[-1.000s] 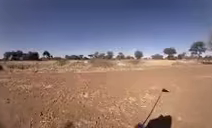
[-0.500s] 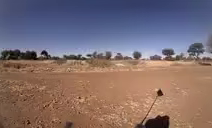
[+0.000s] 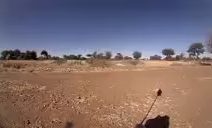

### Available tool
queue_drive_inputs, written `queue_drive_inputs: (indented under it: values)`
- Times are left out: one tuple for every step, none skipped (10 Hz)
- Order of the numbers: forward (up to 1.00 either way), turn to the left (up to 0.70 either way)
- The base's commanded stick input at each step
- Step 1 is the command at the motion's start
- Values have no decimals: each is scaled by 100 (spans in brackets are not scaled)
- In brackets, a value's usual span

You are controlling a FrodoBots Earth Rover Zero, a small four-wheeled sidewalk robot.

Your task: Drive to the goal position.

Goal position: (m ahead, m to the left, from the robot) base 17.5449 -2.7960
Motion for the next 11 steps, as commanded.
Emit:
queue_drive_inputs:
  values:
    - [50,0]
    - [50,0]
    - [50,0]
    - [50,0]
    - [50,0]
    - [50,0]
    - [50,0]
    - [50,0]
    - [50,0]
    - [50,0]
    - [50,0]
